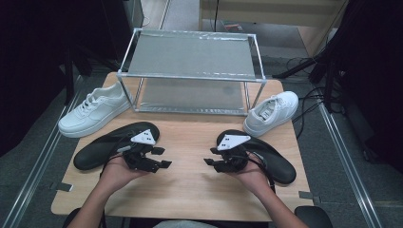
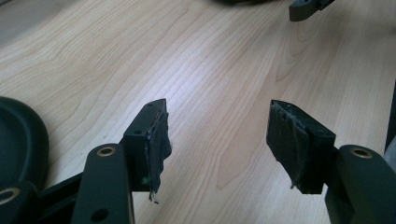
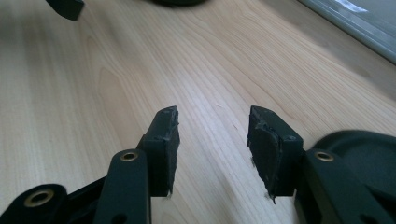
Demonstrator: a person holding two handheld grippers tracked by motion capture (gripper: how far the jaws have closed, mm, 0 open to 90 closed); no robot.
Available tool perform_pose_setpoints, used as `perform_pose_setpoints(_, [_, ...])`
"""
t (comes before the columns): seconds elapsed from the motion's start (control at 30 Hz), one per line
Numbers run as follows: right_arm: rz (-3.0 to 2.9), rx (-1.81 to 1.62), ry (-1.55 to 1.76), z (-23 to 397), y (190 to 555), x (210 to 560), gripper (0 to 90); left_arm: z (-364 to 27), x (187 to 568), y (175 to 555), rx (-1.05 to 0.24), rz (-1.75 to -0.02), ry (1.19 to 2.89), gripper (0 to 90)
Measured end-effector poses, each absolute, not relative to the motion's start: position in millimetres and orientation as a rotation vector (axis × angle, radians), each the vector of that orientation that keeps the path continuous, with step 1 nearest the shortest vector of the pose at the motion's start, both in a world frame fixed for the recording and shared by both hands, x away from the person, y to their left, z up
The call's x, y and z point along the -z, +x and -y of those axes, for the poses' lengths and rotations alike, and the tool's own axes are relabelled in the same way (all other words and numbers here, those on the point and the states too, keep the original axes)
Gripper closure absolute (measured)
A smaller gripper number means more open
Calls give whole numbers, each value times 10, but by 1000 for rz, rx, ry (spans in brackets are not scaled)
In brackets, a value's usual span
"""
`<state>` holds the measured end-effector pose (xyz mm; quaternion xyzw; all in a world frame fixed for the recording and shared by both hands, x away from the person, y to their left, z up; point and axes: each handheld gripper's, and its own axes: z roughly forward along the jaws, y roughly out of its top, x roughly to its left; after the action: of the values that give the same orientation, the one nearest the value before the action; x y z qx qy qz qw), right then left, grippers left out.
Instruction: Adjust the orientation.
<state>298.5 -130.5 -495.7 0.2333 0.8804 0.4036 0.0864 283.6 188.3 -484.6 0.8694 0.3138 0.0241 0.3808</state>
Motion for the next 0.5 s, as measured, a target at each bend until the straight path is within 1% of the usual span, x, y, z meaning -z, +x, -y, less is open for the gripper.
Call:
perform_pose_setpoints(0.1, [-2613,-1198,689,1322,2985,4960,548,-1904,4839,2834,-66,-803,2215,391])
perform_pose_setpoints(0.13, [-2608,-1203,699,1331,2994,4958,531,-1933,4834,2830,-73,-805,2213,390])
perform_pose_setpoints(0.27, [-2610,-1187,722,1327,3027,4964,516,-2014,4839,2820,-78,-825,2207,399])
perform_pose_setpoints(0.5, [-2650,-1184,738,1267,3067,4967,512,-2194,4863,2782,-107,-879,2206,402])
